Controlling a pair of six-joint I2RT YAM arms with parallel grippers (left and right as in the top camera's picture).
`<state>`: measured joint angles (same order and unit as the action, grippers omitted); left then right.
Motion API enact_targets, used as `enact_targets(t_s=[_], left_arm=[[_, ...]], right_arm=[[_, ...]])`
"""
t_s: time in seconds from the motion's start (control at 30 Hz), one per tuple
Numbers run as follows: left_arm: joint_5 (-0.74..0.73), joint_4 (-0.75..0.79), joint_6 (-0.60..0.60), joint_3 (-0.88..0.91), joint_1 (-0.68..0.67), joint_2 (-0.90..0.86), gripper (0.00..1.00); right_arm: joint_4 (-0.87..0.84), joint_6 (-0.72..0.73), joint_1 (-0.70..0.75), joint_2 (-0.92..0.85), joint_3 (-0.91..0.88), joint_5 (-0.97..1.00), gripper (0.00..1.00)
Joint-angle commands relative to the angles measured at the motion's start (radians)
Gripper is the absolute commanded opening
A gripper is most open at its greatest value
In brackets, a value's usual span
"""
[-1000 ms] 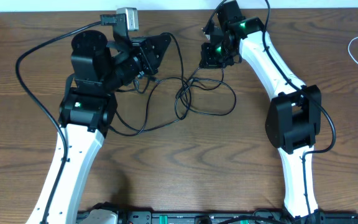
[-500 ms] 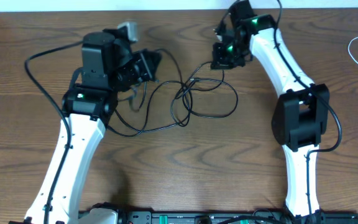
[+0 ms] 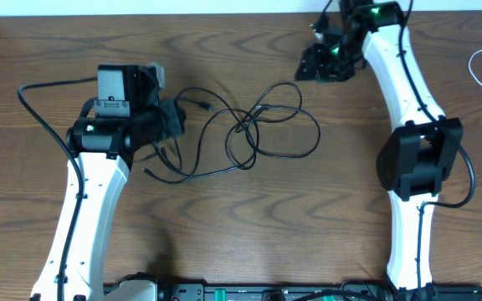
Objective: Untangle cables
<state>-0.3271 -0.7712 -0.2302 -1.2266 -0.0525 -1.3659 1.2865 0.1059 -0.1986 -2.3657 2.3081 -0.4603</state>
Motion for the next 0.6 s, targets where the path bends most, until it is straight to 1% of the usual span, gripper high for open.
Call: enact_targets(t_s=[0.0, 0.07, 0.1, 0.13, 0.17, 0.2, 0.3, 0.4, 0.47, 0.57], left_arm=[[0.187, -0.135, 0.056, -0.021, 0.003, -0.002, 0.31], [0.224, -0.201, 0.05, -0.021, 0.003, -0.007, 0.42], [0.224, -0.225, 0.042, -0.021, 0.003, -0.011, 0.49], [0.224, -0.24, 0.027, -0.021, 0.003, -0.015, 0.59], [0.224, -0.251, 0.014, -0.021, 0.003, -0.019, 0.65], [0.224, -0.261, -0.002, -0.021, 0.003, -0.023, 0.68], [0.224, -0.264, -0.011, -0.021, 0.003, -0.04, 0.74], [0.223, -0.262, -0.029, -0.021, 0.003, -0.062, 0.74], [0.216, -0.259, -0.037, -0.021, 0.002, -0.075, 0.74], [0.185, -0.239, -0.037, -0.021, 0.001, -0.093, 0.74]], right_arm=[[-0.008, -0.014, -0.071, 0.002, -0.007, -0.029, 0.66], [-0.012, -0.012, -0.107, 0.002, -0.016, -0.017, 0.71], [-0.012, 0.005, -0.131, -0.004, -0.02, 0.0, 0.75], [-0.01, 0.019, -0.145, -0.006, -0.021, 0.011, 0.76], [-0.008, 0.037, -0.161, -0.013, -0.024, 0.021, 0.76], [-0.003, 0.055, -0.175, -0.022, -0.026, 0.021, 0.76], [0.021, 0.097, -0.211, -0.048, -0.027, 0.026, 0.76], [0.042, 0.108, -0.244, -0.078, -0.027, 0.033, 0.76], [0.037, 0.131, -0.262, -0.092, -0.027, 0.037, 0.73], [0.012, 0.16, -0.284, -0.119, -0.027, 0.047, 0.67]])
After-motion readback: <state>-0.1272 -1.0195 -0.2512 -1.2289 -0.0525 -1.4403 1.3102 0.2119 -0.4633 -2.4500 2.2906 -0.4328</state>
